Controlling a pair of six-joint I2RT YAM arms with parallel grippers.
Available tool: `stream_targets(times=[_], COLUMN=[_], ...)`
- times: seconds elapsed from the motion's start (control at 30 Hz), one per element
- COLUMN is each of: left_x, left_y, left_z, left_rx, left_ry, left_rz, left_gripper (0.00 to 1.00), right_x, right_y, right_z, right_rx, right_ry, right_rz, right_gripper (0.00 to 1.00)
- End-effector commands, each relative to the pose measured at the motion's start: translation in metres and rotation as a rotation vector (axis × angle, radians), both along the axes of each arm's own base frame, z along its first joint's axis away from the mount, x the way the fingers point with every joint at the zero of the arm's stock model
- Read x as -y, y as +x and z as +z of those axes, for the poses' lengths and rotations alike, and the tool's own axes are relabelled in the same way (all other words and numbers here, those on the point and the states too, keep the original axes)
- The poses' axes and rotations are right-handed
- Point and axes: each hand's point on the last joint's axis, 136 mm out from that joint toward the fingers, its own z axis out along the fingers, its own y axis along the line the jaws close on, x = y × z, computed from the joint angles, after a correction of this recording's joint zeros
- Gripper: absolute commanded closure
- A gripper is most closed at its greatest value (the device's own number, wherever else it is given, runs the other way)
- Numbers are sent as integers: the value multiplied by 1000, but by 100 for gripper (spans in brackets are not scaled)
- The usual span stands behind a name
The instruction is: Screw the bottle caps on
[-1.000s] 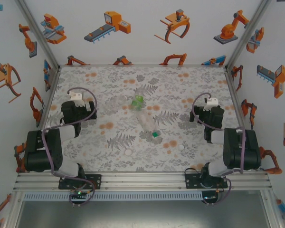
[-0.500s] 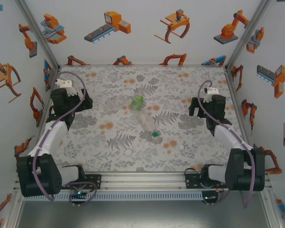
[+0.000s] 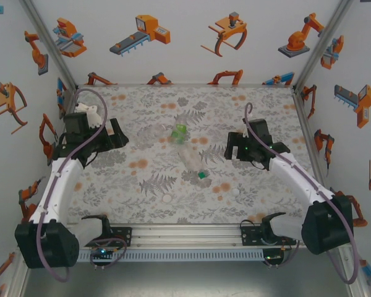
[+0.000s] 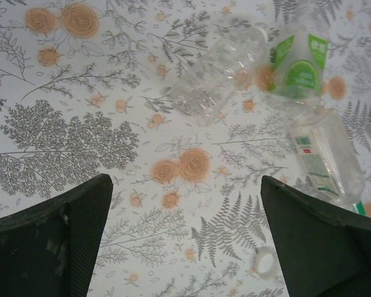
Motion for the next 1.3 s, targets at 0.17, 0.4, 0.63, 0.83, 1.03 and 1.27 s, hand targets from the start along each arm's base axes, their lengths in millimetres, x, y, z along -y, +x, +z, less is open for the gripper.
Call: stream_targets(times=[0.17,0.4,0.63,0.83,1.03,1.27], left_x=[0,-1,-5,-5,-6,-8], left_y=[-23,-31,-36,-39,-40,-42], left_z=[24,26,24,20,20,19], left_rx=[27,40,40,27,22,12], left_ry=[-97,-122,-100,-97,-96,-92], left_rz=[74,96,108,107,110,119], left_gripper=[3,3,3,3,3,3], right_x=[-36,-84,-126,-145,-168,-183], right_y=[-27,-36,-39,-33,-19,-4], right_z=[10,13,8,-9,-22,-43], right_rx=[-78,-29,61,41,17,1], right_ry=[-71,-146,-181,-200,-163,-151], right_rz=[44,261,421,466,465,443], right_gripper=[16,17,14,14,15,20])
